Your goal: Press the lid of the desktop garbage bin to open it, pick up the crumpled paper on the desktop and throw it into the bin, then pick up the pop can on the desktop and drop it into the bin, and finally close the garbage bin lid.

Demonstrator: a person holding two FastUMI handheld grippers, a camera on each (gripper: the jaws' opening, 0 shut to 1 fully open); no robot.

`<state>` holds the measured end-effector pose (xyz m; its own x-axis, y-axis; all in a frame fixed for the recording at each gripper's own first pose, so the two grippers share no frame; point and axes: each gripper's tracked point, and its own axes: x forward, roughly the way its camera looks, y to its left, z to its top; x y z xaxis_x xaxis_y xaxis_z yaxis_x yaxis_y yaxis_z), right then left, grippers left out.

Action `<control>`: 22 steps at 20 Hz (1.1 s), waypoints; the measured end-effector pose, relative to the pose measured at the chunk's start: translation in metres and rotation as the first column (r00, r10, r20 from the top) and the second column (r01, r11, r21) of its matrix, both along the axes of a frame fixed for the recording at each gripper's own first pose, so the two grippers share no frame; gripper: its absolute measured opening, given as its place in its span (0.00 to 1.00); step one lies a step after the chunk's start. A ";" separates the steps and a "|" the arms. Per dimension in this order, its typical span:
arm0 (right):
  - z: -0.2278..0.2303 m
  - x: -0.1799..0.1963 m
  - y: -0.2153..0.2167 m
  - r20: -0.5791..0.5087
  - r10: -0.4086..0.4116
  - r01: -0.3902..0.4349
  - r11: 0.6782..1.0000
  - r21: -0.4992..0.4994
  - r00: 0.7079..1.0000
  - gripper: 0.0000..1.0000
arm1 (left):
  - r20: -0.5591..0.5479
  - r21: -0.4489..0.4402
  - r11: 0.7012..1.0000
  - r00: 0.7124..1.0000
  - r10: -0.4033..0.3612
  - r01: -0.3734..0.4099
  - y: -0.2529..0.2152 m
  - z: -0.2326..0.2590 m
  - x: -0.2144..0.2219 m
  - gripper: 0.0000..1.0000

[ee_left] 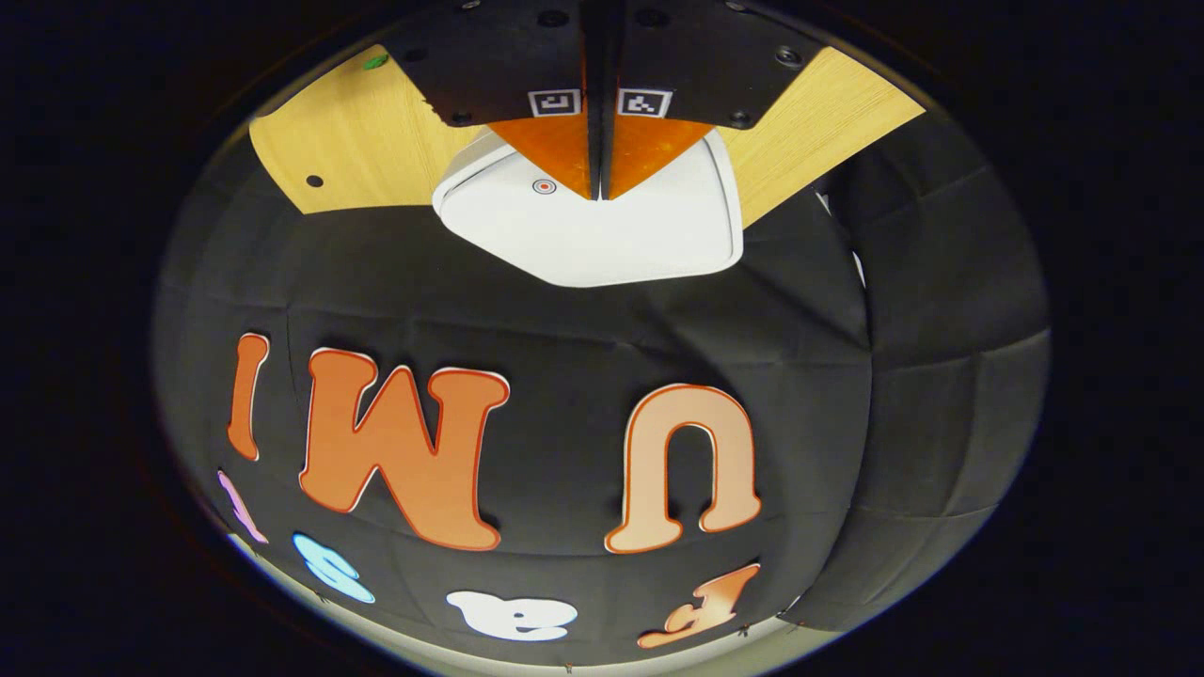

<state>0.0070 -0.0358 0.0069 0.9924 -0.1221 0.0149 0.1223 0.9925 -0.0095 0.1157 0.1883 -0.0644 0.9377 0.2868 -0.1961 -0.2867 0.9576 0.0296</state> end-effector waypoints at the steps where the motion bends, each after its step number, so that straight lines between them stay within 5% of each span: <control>1: 0.000 0.000 -0.003 0.003 -0.009 0.009 1.000 -0.012 1.000 0.94 | 0.023 0.031 1.000 1.000 -0.007 0.006 -0.004 0.013 -0.006 0.00; 4: -0.008 0.004 -0.004 -0.021 -0.005 0.005 1.000 -0.010 1.000 0.94 | 0.106 0.114 0.990 0.990 -0.090 0.078 -0.035 0.044 -0.028 0.03; 6: -0.012 0.007 -0.001 -0.035 0.008 -0.008 1.000 0.007 0.999 0.94 | 0.121 0.131 0.986 0.985 -0.122 0.106 -0.052 0.047 -0.045 0.37; 8: -0.013 0.010 0.001 -0.035 0.024 -0.024 1.000 0.009 0.999 0.94 | 0.146 0.108 0.986 0.979 -0.139 0.124 -0.070 0.046 -0.058 0.53; 11: -0.021 0.015 0.000 -0.063 0.045 -0.042 0.998 0.035 0.997 0.94 | 0.190 0.060 0.987 0.969 -0.157 0.148 -0.093 0.053 -0.070 0.98; 18: -0.063 0.026 -0.005 -0.187 0.070 -0.063 0.997 0.044 0.980 0.94 | 0.164 0.014 0.983 0.969 -0.183 0.183 -0.100 0.043 -0.064 0.97; 22: -0.155 0.032 0.001 -0.429 0.138 -0.105 0.989 0.100 0.893 0.94 | 0.130 0.021 0.980 0.971 -0.201 0.200 -0.098 0.026 -0.063 0.94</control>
<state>0.0394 -0.0352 -0.1477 0.9052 0.0155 -0.4248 0.0005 0.9993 0.0377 0.0530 0.0904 -0.0386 0.9936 0.0910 -0.0665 -0.0904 0.9958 0.0120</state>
